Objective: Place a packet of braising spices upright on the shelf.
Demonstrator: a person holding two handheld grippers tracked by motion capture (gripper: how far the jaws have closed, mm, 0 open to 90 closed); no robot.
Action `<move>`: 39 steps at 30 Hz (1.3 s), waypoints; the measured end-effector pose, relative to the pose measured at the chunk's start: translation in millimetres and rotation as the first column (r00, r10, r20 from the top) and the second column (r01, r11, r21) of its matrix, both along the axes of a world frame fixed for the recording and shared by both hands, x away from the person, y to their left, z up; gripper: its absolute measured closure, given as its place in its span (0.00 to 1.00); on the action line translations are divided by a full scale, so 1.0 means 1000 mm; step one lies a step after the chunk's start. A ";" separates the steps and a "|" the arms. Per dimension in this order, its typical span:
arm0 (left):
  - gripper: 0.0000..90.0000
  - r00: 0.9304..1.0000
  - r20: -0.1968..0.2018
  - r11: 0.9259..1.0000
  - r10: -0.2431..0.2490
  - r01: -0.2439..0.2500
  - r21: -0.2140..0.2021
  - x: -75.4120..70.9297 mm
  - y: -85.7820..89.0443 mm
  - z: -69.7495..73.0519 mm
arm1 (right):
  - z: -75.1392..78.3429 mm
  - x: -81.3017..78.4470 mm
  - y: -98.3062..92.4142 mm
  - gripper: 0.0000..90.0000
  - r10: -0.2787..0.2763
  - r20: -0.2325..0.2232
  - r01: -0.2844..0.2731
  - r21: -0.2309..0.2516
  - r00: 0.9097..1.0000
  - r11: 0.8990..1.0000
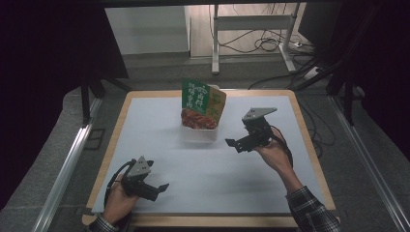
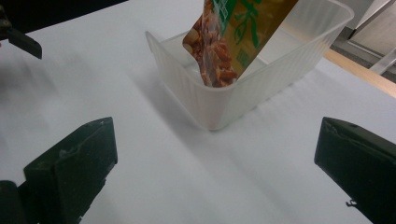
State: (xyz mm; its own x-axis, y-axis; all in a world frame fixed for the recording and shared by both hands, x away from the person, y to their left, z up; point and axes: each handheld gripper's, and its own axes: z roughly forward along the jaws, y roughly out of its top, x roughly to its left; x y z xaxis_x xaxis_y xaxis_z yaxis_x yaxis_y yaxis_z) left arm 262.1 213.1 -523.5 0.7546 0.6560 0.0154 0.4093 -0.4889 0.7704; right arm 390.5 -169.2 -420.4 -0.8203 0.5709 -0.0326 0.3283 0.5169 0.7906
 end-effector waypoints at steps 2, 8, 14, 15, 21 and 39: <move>0.00 1.000 0.000 1.000 0.000 0.000 0.000 0.000 0.000 0.000 | -0.002 -0.003 -0.002 0.00 -0.001 -0.002 0.001 0.000 1.000 1.000; 0.00 1.000 0.000 1.000 0.000 0.000 0.001 0.000 0.000 0.000 | -0.005 -0.012 -0.010 0.00 -0.014 0.021 0.014 -0.003 1.000 1.000; 0.00 1.000 -0.001 1.000 0.000 0.000 0.003 0.000 0.000 0.000 | -0.005 -0.023 -0.018 0.00 -0.054 0.043 0.053 0.025 0.998 0.998; 0.00 1.000 -0.001 1.000 -0.001 0.001 0.003 0.000 -0.001 0.000 | -0.005 -0.025 -0.020 0.00 -0.058 0.039 0.057 0.036 0.998 0.998; 0.00 1.000 -0.001 1.000 -0.001 0.001 0.005 0.000 -0.001 0.000 | -0.007 -0.035 -0.031 0.00 -0.086 0.025 0.084 0.051 0.996 0.995; 0.00 1.000 0.002 1.000 0.001 -0.001 0.008 0.000 -0.001 0.000 | -0.022 -0.068 -0.064 0.00 -0.135 0.012 0.135 0.018 0.991 0.991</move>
State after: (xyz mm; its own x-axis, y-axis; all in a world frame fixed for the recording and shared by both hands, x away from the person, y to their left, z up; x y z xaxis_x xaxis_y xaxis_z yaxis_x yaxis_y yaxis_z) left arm 261.6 211.7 -524.0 0.7542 0.6563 0.0224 0.4081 -0.4951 0.7670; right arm 322.8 -232.8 -442.1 -0.7351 0.6772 -0.0317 0.3842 0.4546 0.8036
